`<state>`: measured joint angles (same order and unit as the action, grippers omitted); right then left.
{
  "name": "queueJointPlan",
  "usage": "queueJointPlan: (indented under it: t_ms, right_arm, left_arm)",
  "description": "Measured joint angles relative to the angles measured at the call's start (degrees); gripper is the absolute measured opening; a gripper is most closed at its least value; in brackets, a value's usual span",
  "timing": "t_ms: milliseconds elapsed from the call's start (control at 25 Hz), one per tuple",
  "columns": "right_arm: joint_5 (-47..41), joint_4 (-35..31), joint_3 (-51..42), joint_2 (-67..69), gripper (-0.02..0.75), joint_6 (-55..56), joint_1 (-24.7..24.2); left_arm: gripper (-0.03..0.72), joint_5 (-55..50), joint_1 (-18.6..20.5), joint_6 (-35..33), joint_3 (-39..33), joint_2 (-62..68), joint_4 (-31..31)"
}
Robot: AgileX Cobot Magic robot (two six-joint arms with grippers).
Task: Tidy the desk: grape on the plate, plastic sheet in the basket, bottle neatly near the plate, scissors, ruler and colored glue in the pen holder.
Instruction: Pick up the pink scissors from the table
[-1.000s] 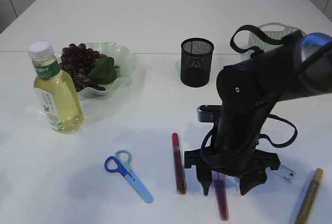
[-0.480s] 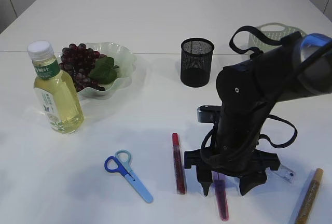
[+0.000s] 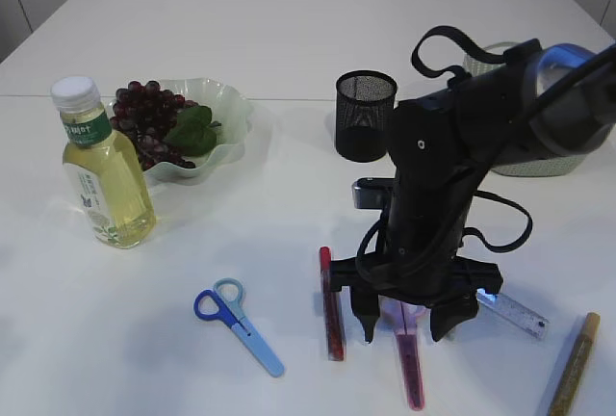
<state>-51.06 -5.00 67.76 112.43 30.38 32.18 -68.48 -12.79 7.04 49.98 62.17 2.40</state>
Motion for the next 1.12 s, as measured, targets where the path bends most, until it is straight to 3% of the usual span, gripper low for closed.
queueJointPlan:
  t_ms: [280,1120]
  right_arm:
    - [-3.65,0.67,0.0,0.76,0.575,0.0,0.0]
    - [-2.62,0.56,0.0,1.91,0.575,-0.11,0.0]
  left_arm:
    - [0.478,0.0,0.0,0.0,0.0,0.0,0.0]
    - [0.477,0.0,0.0,0.0,0.0,0.0,-0.12]
